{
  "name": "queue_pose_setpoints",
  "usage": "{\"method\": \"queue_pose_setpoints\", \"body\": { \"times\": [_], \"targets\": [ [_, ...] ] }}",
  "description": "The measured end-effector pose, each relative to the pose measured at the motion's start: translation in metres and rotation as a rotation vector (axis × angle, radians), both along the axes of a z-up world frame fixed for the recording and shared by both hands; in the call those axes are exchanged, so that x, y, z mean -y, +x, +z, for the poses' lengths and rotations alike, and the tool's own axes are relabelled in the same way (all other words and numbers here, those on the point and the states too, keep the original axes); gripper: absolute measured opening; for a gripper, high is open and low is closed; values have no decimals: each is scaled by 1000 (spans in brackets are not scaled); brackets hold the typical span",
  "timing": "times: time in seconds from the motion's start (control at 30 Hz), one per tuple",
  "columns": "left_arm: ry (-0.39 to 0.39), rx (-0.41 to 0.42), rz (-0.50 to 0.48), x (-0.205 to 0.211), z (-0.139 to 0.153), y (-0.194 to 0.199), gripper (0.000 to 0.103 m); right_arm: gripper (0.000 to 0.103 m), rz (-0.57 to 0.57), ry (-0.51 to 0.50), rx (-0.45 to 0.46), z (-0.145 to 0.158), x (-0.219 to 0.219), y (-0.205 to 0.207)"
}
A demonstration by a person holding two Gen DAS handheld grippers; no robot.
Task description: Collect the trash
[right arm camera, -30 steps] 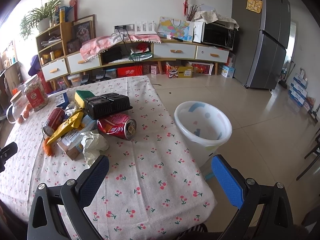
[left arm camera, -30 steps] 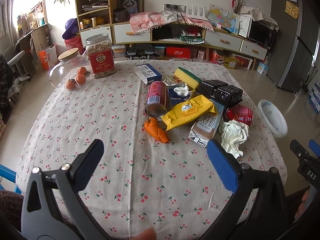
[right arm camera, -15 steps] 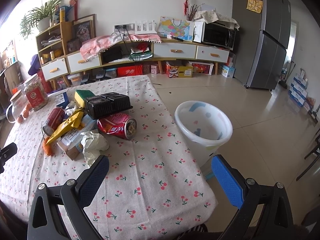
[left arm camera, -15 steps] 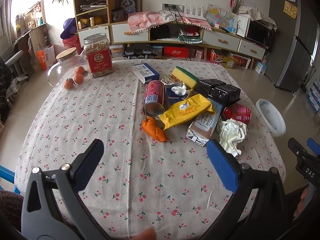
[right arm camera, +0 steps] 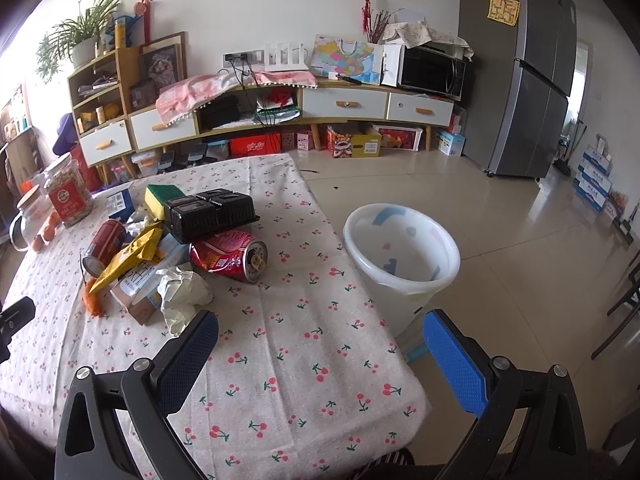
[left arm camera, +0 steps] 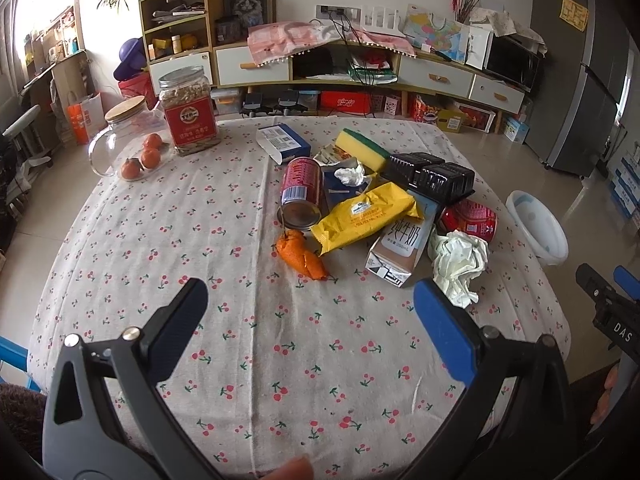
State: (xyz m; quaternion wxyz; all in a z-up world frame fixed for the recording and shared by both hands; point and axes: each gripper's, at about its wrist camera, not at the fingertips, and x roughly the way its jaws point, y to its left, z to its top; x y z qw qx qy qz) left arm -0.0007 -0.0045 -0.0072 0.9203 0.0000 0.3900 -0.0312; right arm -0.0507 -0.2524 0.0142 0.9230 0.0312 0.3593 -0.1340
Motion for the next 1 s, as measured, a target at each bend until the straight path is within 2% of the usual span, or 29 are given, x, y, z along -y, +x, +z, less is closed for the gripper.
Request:
{"method": "queue_pose_setpoints", "body": {
  "times": [1.0],
  "targets": [
    [0, -7, -3, 1, -5, -1, 102, 103, -1, 0, 0, -1, 0, -1]
  ]
}}
